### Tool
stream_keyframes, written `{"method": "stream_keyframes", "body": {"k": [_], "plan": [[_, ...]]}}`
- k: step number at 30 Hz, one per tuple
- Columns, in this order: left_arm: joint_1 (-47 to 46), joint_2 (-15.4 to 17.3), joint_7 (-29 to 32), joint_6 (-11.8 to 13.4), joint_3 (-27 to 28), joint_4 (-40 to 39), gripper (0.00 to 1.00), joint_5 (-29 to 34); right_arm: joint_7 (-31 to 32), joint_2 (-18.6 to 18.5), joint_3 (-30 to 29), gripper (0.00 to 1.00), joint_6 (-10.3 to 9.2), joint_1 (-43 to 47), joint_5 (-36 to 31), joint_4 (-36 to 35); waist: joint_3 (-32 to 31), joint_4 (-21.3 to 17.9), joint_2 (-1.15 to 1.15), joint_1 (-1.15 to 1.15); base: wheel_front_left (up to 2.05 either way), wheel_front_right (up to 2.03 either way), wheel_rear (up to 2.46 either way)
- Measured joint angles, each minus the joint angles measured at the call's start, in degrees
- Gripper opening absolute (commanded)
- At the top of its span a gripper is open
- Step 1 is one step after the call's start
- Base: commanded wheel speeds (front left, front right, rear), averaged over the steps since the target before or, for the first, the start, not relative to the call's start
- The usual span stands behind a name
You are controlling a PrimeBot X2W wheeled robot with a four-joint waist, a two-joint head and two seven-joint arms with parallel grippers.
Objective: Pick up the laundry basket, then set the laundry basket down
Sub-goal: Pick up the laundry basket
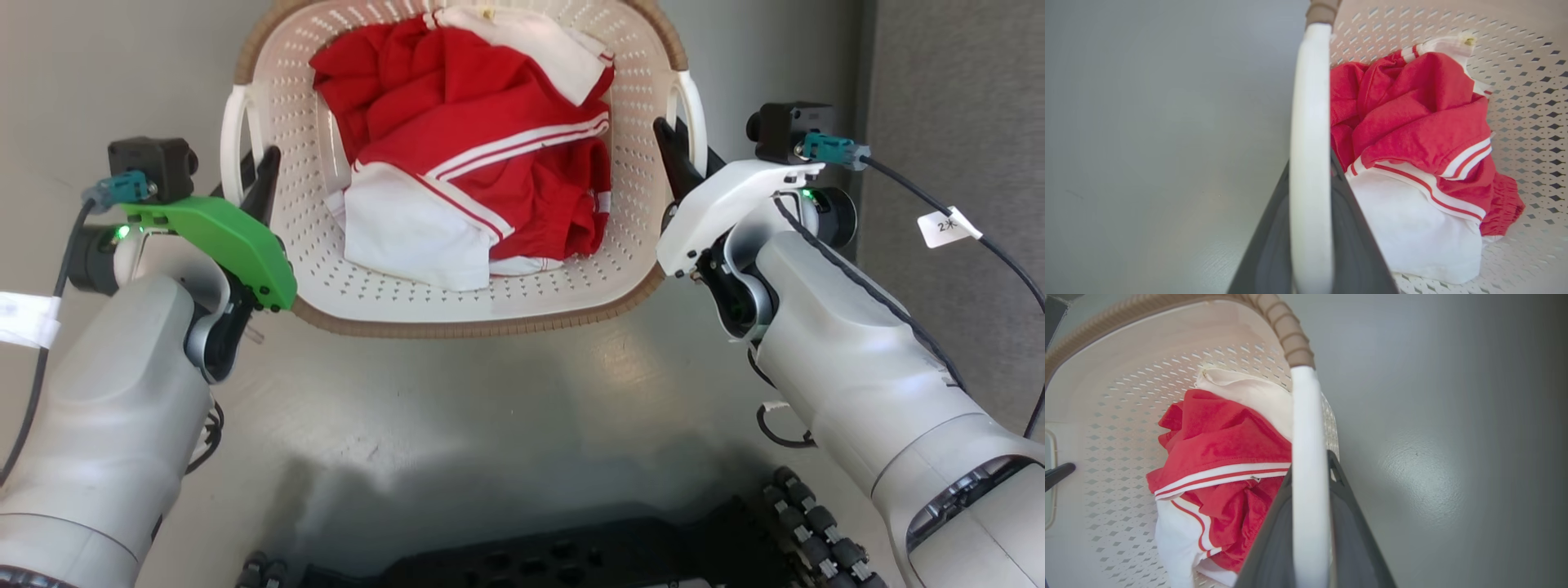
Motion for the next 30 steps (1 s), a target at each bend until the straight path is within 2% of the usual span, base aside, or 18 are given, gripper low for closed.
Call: {"method": "stream_keyframes", "body": {"k": [11, 30], "plan": [[1.47, -0.14, 0.97, 0.01, -3.01, 2.13, 0.00, -3.50, 0.05, -0.09, 3.89, 0.00, 1.72, 1.01, 1.47, 2.67, -7.89, -0.98, 0.00, 0.00, 0.00, 0.00, 0.00], [8.29, -1.54, 6.82, 0.01, -7.06, 4.89, 0.00, -10.44, 7.08, -0.09, 9.11, 0.00, 3.80, 5.50, 6.79, 5.99, -23.30, -1.73, 0.00, 0.00, 0.00, 0.00, 0.00]]}}
